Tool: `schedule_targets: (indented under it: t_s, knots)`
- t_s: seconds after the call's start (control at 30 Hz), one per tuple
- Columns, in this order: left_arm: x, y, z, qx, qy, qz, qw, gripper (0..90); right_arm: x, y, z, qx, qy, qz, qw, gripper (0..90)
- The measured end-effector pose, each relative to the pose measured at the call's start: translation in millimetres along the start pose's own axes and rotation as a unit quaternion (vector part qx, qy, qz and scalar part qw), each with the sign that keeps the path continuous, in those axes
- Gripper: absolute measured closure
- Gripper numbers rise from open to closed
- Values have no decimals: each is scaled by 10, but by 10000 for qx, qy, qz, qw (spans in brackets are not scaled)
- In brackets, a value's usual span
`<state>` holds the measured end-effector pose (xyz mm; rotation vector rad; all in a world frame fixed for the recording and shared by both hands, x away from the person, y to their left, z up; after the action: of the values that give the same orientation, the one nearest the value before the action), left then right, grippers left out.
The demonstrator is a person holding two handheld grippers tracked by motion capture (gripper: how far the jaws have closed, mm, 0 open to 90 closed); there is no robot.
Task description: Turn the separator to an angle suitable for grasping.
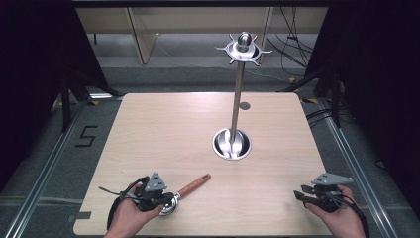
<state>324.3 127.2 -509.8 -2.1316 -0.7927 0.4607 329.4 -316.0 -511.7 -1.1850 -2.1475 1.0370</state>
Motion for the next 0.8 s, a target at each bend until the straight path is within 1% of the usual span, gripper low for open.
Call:
schedule_targets:
  t_s: [0.03, 0.07, 0.1, 0.13, 0.17, 0.2, 0.23, 0.27, 0.3, 0.33, 0.37, 0.4, 0.43, 0.47, 0.5, 0.53, 0.57, 0.6, 0.63, 0.67, 0.7, 0.73, 0.77, 0.8]
  knots:
    - [-17, 10, -19, 31, 87, -15, 10000, 867, 5, -5, -1, 18, 14, -1, 10000, 607]
    - [-17, 10, -19, 31, 87, -15, 10000, 867, 5, -5, -1, 18, 14, -1, 10000, 607]
    - [-60, 37, -46, 18, 40, 23, 10000, 867, 32, 2, 1, -21, 167, 33, 9999, 601]
    - [-86, 47, -73, 46, 112, 85, 9999, 872, 32, 10, -2, -40, 150, 24, 9999, 593]
    - [-97, 54, -95, 75, 149, 72, 9998, 872, 32, 10, -2, -40, 150, 24, 9999, 593]
    - [-141, 84, -160, 96, 180, 115, 9997, 878, 32, 15, -4, -54, 182, 57, 9998, 587]
    - [-141, 84, -160, 96, 180, 115, 9997, 883, 32, 15, -4, -54, 182, 57, 9998, 587]
    - [-171, 111, -197, 110, 229, 158, 9996, 883, 31, 15, -5, -61, 185, 57, 9998, 584]
    - [-187, 132, -204, 227, 315, 182, 9991, 888, 23, 11, -5, -64, 172, 99, 9998, 580]
    - [-209, 167, -208, 326, 301, 169, 9989, 890, 4, 10, -8, -73, 92, 115, 9999, 576]
    - [-249, 213, -209, 567, 356, 168, 9976, 890, 2, 14, -6, -78, 118, 110, 9998, 573]
    - [-270, 249, -218, 605, 380, 147, 9973, 890, -1, 13, -2, -59, 107, 107, 9999, 573]
    - [-284, 273, -229, 735, 460, 199, 9960, 891, -5, 11, -1, -43, 116, 127, 9998, 573]
    - [-284, 273, -229, 735, 460, 199, 9960, 890, -5, 11, -1, -43, 116, 127, 9998, 573]
    - [-298, 316, -265, 773, 511, 167, 9956, 890, -7, 12, -2, -50, 113, 130, 9998, 572]
    - [-324, 385, -331, 801, 464, 155, 9956, 890, -4, 13, -3, -54, 103, 120, 9999, 572]
    - [-324, 385, -331, 801, 464, 155, 9956, 891, -4, 13, -3, -54, 103, 120, 9999, 572]
    - [-341, 431, -376, 851, 467, 170, 9951, 891, 25, 22, -5, -86, 244, 90, 9996, 572]
    - [-341, 459, -413, 885, 513, 151, 9946, 891, 8, 18, -9, -71, 95, 81, 9999, 572]
    - [-333, 507, -466, 966, 612, 47, 9934, 890, 10, 18, -9, -73, 94, 76, 9999, 572]
    - [-333, 507, -466, 966, 612, 47, 9934, 891, 15, 22, -8, -60, 109, 34, 9999, 571]
    - [-325, 560, -506, 993, 598, -32, 9933, 890, 15, 22, -6, -57, 113, 36, 9999, 571]
    - [-314, 587, -513, 1017, 601, -45, 9930, 890, -7, 33, -1, -81, -19, 69, 9999, 571]
    - [-314, 587, -513, 1017, 601, -45, 9930, 890, 16, 30, 4, -81, 96, 52, 9999, 571]
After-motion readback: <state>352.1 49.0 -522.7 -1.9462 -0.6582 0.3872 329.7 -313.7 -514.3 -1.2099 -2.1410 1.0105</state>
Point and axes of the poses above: each handheld gripper's, and its own axes: y roughly forward along the jaws, z roughly out of its underside, x roughly to its left, the point moved 6 cm from there along y, roughly forward along the jaws, and after that the axes turned 2 degrees about x, right-handed, at the moved point
